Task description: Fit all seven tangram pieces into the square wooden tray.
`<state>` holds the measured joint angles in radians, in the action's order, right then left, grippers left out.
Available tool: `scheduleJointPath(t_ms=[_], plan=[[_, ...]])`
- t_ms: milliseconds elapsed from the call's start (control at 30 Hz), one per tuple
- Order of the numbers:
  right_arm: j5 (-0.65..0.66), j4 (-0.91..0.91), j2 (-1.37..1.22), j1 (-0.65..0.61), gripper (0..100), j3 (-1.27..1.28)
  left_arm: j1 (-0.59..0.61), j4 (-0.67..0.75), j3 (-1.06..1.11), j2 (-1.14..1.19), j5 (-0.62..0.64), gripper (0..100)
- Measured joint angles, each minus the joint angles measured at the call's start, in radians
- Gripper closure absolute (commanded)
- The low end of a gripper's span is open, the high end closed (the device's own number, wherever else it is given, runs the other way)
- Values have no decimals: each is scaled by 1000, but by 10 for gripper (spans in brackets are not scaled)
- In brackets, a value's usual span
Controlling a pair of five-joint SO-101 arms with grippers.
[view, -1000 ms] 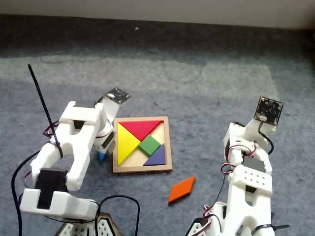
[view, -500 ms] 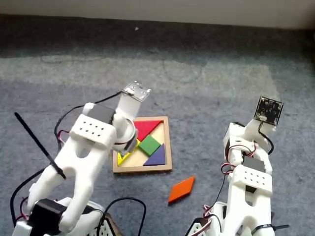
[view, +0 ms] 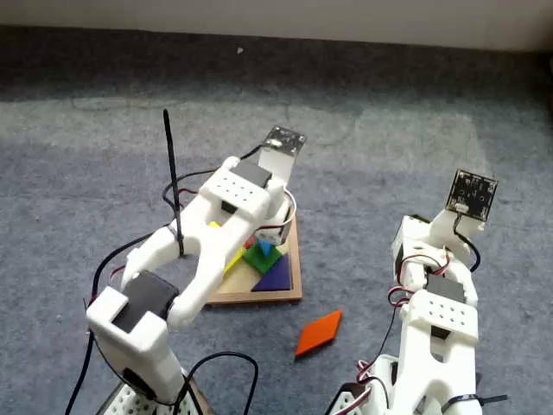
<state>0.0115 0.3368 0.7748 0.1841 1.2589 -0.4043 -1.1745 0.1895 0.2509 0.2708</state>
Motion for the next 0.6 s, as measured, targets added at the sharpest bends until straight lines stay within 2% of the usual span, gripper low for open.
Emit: scheduleJointPath(t_ms=[100,300,600], plan=[[0,0,0,0,992,0,2,0,-58,54,37,845],[0,0,0,0,992,0,2,0,-101,75,83,703],[0,0,0,0,992,0,2,-31,-115,75,121,699]])
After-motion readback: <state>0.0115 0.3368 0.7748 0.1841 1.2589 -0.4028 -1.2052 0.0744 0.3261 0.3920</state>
